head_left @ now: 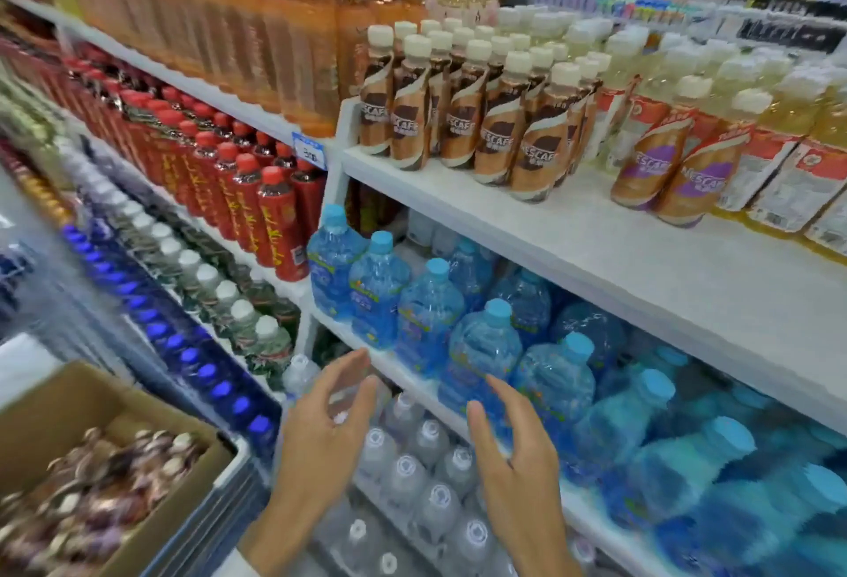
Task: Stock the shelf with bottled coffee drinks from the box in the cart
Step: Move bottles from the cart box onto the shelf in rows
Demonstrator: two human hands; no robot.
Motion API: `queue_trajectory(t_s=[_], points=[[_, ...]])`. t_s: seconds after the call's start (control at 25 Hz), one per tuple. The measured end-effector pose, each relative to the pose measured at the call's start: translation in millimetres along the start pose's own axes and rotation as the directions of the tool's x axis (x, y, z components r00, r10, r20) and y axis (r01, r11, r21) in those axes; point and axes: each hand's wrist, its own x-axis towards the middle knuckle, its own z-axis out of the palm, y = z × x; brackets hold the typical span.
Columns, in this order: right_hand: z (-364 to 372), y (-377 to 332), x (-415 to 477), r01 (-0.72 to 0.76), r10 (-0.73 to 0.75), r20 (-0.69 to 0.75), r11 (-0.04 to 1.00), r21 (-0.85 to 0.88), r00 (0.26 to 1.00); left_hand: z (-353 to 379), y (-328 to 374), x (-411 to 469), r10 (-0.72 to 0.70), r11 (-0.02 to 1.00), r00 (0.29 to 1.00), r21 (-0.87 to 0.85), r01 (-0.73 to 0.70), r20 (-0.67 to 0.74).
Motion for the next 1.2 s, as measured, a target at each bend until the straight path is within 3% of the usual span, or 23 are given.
queue_trajectory(t_s=[0.24,0.44,0.68,0.96,1.2], points=[[96,12,-15,-0.102,0.089,0.251,0.994,0.036,0.964,-78,-58,-21,-0.195,0.979,0.955,0.008,0.202,-0.222],[186,19,-15,-0.199,0.202,0.436,0.978,-0.054,0.877,-164,-105,-34,-0.324,0.937,0.867,-0.001,0.349,-0.379],[295,18,-5,-0.175,0.248,0.592,0.968,-0.179,0.767,-260,-148,-32,-0.408,0.891,0.72,-0.074,0.447,-0.562],[381,11,-1,-0.071,0.299,0.755,0.945,-0.319,0.584,-312,-194,-22,-0.513,0.823,0.599,-0.153,0.548,-0.615],[424,14,17,0.018,0.328,0.812,0.923,-0.384,0.484,-306,-282,40,-0.681,0.656,0.485,-0.161,0.738,-0.549]])
